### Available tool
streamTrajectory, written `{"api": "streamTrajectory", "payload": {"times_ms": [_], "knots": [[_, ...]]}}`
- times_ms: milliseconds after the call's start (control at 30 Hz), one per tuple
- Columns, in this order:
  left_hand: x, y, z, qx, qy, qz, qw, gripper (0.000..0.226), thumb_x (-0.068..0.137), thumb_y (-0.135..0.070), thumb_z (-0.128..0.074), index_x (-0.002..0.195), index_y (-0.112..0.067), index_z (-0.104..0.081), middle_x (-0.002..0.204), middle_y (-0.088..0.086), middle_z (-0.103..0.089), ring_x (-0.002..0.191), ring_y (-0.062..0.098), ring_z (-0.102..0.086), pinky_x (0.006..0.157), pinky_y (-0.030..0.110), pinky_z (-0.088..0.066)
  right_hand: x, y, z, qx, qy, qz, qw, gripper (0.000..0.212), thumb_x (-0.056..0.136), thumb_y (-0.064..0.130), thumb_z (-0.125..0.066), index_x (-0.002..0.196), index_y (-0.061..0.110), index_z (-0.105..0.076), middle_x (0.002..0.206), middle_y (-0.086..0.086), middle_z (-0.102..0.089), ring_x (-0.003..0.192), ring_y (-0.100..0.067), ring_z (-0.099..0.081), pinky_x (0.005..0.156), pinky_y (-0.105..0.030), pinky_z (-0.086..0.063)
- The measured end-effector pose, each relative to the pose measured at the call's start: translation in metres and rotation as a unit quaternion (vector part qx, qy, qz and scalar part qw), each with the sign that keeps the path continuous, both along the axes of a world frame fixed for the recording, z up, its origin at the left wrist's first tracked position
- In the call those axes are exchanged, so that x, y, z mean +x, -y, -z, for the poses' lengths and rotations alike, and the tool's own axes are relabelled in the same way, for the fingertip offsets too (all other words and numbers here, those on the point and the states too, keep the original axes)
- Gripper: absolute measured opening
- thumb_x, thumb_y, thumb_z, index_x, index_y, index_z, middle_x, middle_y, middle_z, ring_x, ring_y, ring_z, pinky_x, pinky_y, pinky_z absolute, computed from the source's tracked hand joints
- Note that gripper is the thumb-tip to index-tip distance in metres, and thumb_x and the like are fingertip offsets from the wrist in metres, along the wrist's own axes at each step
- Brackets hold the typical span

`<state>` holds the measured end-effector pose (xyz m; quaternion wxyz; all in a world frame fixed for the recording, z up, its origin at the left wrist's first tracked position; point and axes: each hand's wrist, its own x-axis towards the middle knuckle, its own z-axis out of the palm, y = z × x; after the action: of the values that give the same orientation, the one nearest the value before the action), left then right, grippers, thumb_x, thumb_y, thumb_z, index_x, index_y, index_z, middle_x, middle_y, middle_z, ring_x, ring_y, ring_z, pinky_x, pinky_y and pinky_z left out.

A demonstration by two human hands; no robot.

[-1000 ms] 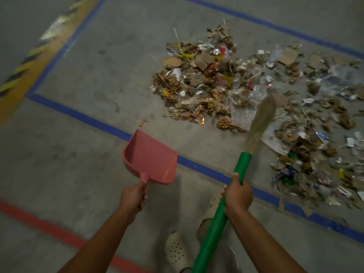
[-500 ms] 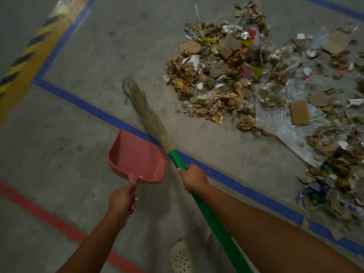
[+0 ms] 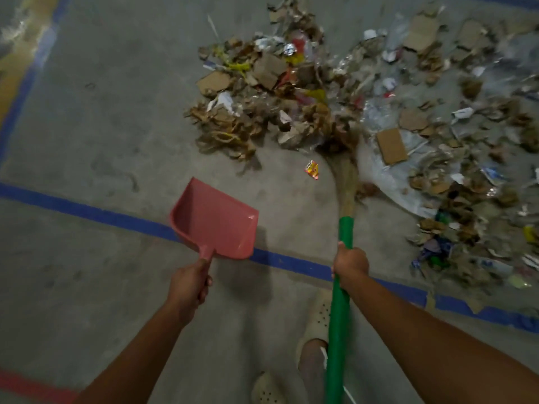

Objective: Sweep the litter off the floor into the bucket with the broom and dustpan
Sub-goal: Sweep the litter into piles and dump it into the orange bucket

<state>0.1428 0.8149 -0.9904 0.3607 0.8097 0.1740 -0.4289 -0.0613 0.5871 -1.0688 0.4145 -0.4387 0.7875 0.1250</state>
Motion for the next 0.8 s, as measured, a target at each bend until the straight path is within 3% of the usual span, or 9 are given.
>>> {"api": "streamTrajectory", "payload": {"times_ms": [200,300,400,633,800], "knots": [[-0.002,0.072,-0.004,-0.012,-0.006,0.085,0.996,0.049,0.098,-0.048,-0.058,0.071,-0.007,-0.053,0.044,0.003,-0.046,0.03,0.01,-0.033,0.033,0.015,-0.021,-0.045,0.046,-0.02,-0.066,0.025,0.208,0.976,0.048,0.101,0.045,-0.053,0.094,-0.001,-0.066,0.076,-0.018,-0.069,0.065,-0.035,-0.068,0.069,-0.049,-0.061],[-0.005,0.103,-0.006,-0.021,-0.005,0.117,0.993,0.048,0.098,-0.044,-0.06,0.069,-0.006,-0.053,0.048,0.007,-0.047,0.032,0.012,-0.033,0.034,0.016,-0.022,-0.063,0.061,-0.048,-0.107,0.06,0.251,0.96,0.045,0.103,0.041,-0.051,0.087,0.0,-0.062,0.069,-0.017,-0.065,0.054,-0.031,-0.062,0.059,-0.044,-0.058],[-0.011,0.13,-0.01,-0.023,0.003,0.14,0.99,0.045,0.098,-0.039,-0.057,0.068,-0.006,-0.054,0.057,0.013,-0.049,0.034,0.014,-0.034,0.035,0.018,-0.022,-0.077,0.066,-0.073,-0.134,0.081,0.266,0.951,0.041,0.104,0.038,-0.051,0.079,0.006,-0.058,0.067,-0.015,-0.063,0.052,-0.029,-0.059,0.06,-0.047,-0.058],[-0.011,0.162,-0.005,-0.043,0.004,0.171,0.984,0.042,0.099,-0.035,-0.056,0.073,-0.003,-0.056,0.063,0.014,-0.052,0.033,0.013,-0.035,0.036,0.016,-0.023,-0.087,0.054,-0.11,-0.166,0.116,0.219,0.955,0.031,0.105,0.036,-0.049,0.081,0.017,-0.054,0.071,-0.012,-0.063,0.05,-0.023,-0.057,0.05,-0.034,-0.049],[0.001,0.156,0.004,-0.031,-0.013,0.21,0.977,0.049,0.1,-0.042,-0.057,0.071,-0.002,-0.056,0.067,0.019,-0.054,0.036,0.015,-0.036,0.037,0.021,-0.025,-0.075,0.016,-0.102,-0.141,0.112,0.094,0.979,0.031,0.1,0.047,-0.052,0.087,0.02,-0.061,0.076,-0.008,-0.068,0.065,-0.027,-0.066,0.064,-0.046,-0.06]]}}
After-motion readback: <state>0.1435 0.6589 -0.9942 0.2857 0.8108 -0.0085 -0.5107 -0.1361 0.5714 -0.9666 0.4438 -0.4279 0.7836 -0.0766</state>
